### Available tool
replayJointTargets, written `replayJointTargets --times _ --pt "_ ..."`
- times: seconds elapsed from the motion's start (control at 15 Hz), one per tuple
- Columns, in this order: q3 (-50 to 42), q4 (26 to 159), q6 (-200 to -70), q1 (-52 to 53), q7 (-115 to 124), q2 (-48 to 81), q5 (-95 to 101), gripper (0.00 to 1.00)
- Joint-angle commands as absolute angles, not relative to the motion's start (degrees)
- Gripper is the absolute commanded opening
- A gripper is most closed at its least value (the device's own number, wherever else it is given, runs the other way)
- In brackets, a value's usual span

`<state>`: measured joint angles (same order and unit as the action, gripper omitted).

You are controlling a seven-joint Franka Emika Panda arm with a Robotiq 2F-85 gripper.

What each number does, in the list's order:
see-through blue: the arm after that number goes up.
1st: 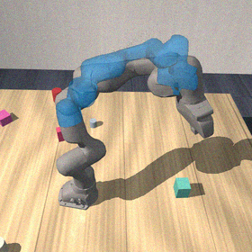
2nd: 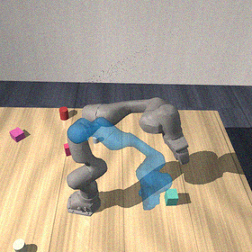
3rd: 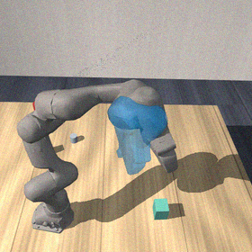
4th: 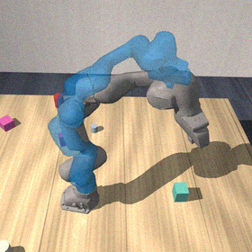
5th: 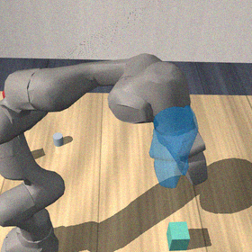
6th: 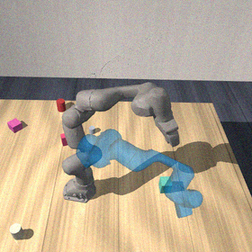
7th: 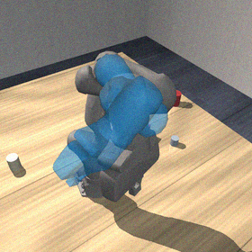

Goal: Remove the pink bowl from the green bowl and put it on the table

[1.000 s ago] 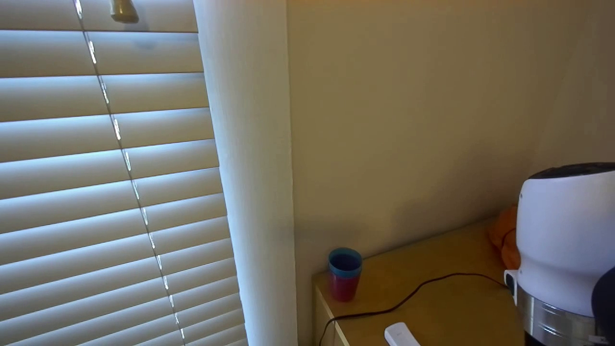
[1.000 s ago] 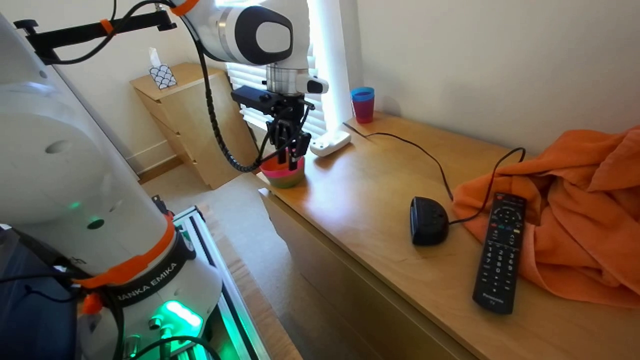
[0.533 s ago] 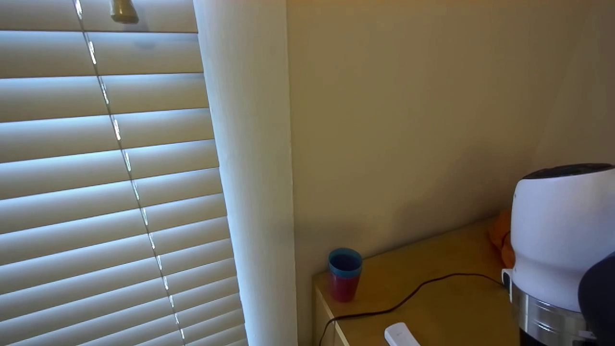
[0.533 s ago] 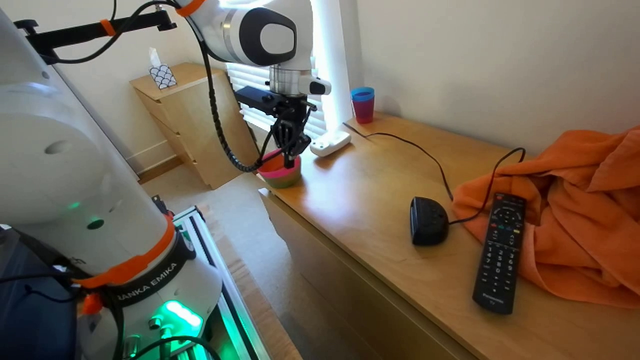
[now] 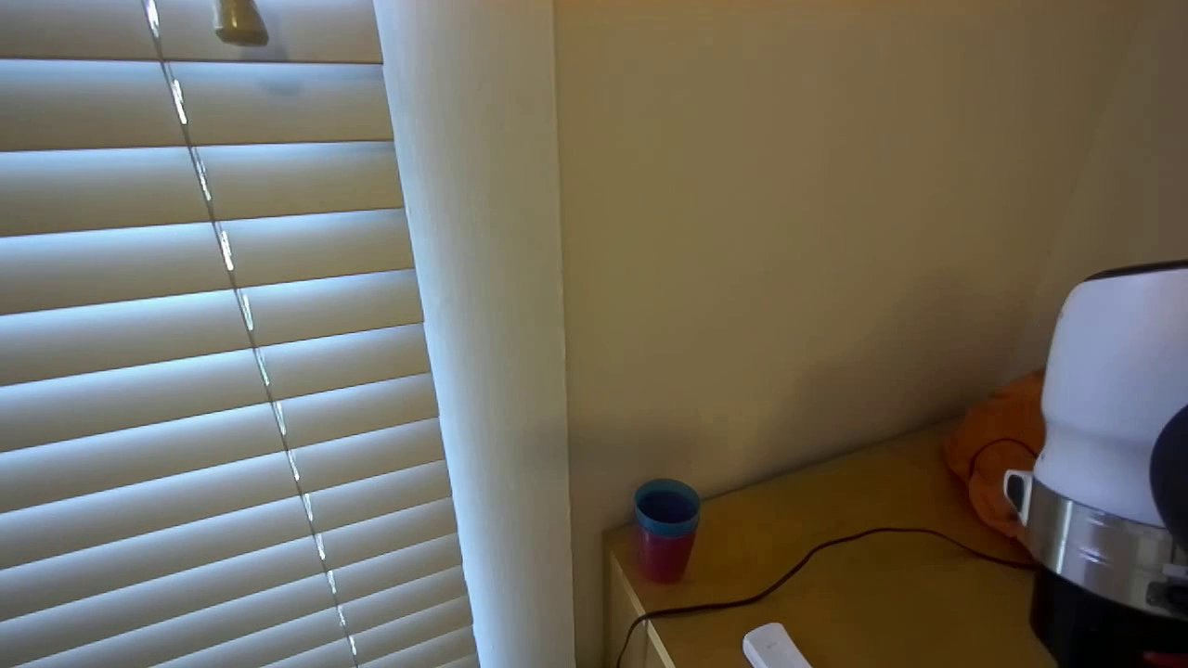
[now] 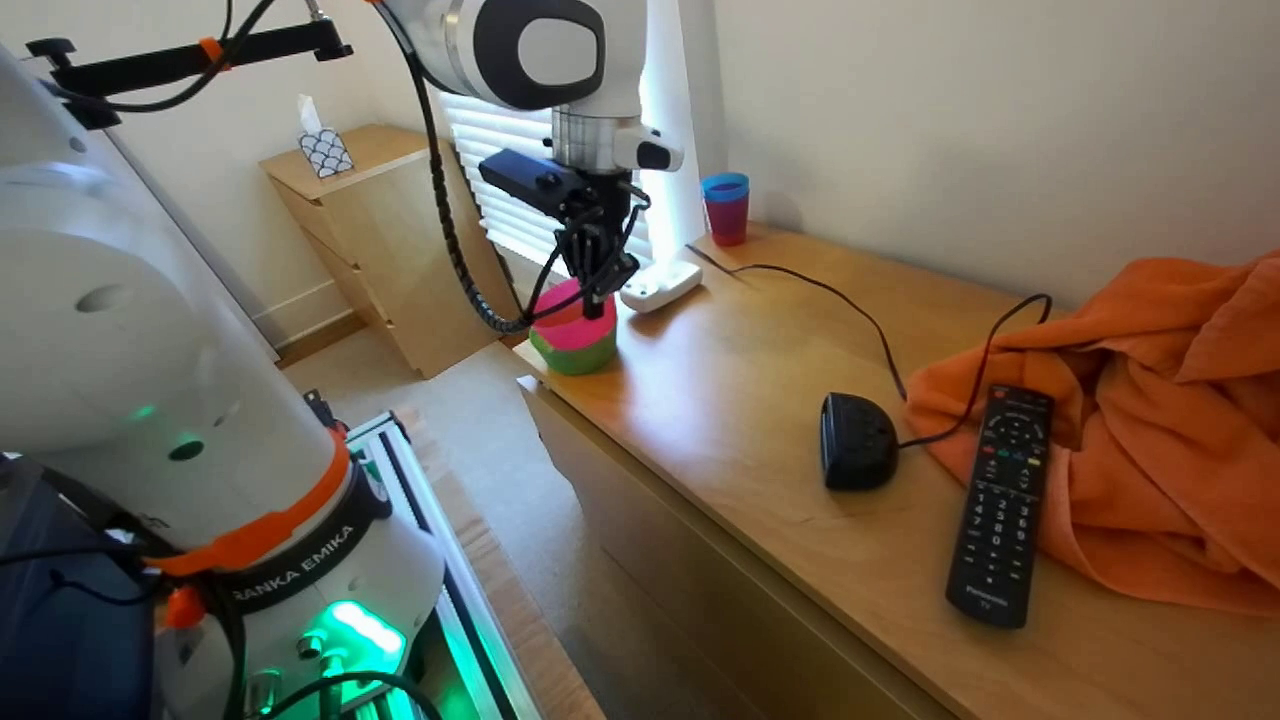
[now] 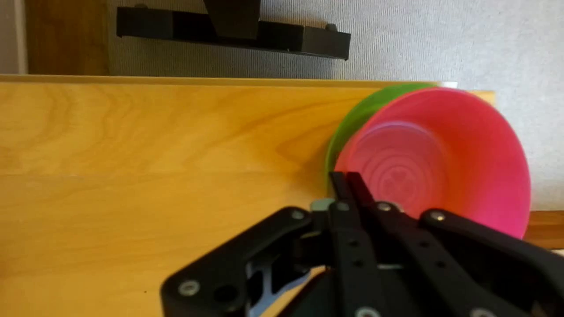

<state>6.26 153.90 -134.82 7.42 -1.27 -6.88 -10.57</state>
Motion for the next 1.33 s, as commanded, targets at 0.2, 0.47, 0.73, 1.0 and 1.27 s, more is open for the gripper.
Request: replayJointTargets --times 0.2,0.47,0.73,1.0,1.27 --pt "-0.46 159.71 -134.28 4.53 -9.18 -19.6 -18.27 0.01" --pt "-5.39 157.27 -134.94 0.83 -7.58 -15.53 -19.59 0.01" --pt "-9.8 153.2 -134.01 0.02 -12.17 -7.63 -26.52 0.01" --pt "-7.85 150.46 -135.56 -0.43 -11.27 -1.49 -29.78 0.01" --pt "-6.08 150.09 -137.74 -1.17 -6.45 0.57 -26.91 0.28"
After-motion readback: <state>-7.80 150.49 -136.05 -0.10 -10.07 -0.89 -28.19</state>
